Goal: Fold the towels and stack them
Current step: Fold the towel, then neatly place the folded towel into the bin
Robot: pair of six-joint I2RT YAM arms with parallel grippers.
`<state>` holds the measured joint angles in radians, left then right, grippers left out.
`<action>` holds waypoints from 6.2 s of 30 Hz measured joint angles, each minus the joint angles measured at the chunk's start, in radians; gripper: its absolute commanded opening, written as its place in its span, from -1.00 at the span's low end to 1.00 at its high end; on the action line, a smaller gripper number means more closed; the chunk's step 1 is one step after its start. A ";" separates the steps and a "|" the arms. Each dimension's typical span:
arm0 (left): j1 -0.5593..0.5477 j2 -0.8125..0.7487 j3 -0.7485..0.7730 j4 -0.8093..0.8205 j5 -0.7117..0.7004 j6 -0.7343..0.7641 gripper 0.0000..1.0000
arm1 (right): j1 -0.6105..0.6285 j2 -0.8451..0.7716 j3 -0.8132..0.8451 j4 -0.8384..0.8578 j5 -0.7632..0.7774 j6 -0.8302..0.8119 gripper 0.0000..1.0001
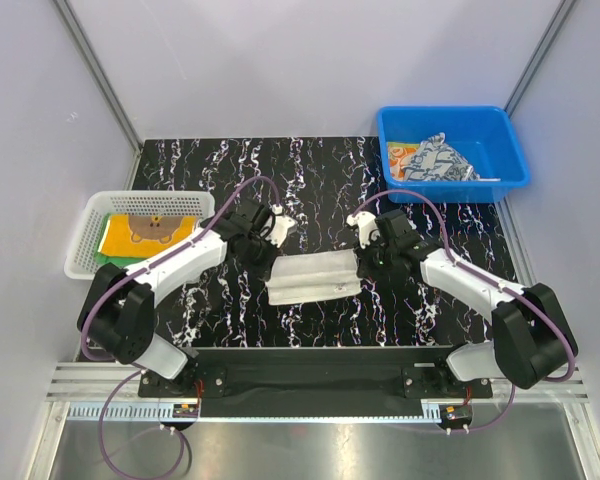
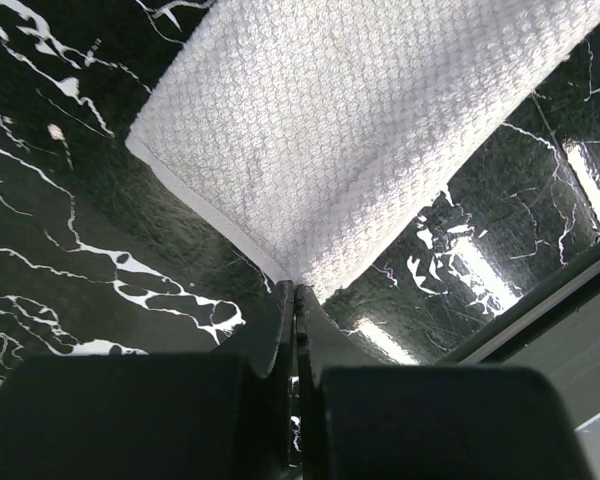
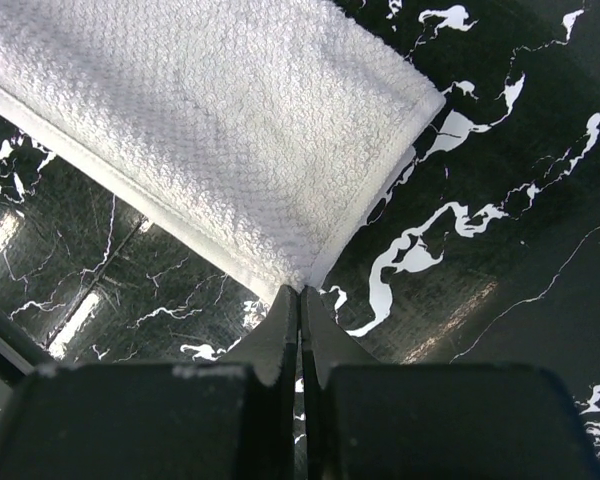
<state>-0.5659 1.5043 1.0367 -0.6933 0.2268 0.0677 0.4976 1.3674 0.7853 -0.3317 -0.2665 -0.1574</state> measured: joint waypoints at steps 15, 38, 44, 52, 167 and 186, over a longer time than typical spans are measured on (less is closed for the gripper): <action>-0.024 -0.014 -0.011 -0.048 0.012 -0.035 -0.42 | 0.000 -0.024 0.034 -0.119 -0.014 0.083 -0.25; -0.032 0.095 -0.132 0.108 -0.006 -0.365 -0.35 | 0.000 0.249 0.096 -0.089 0.082 0.463 -0.39; -0.032 0.012 -0.122 0.058 -0.048 -0.416 -0.10 | 0.000 0.216 0.105 -0.115 0.090 0.488 -0.35; -0.032 -0.140 -0.081 0.090 -0.074 -0.496 -0.17 | 0.000 0.130 0.142 -0.129 0.043 0.541 -0.34; 0.119 -0.002 -0.173 0.267 -0.003 -0.514 0.18 | 0.020 0.378 0.324 -0.047 0.170 0.427 -0.46; 0.109 0.076 -0.217 0.373 -0.001 -0.646 0.04 | 0.020 0.188 0.340 -0.077 0.142 0.452 -0.28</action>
<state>-0.4564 1.5803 0.8192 -0.3206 0.2256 -0.5785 0.5179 1.5551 1.1255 -0.4091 -0.1246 0.2951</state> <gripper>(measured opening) 0.544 0.351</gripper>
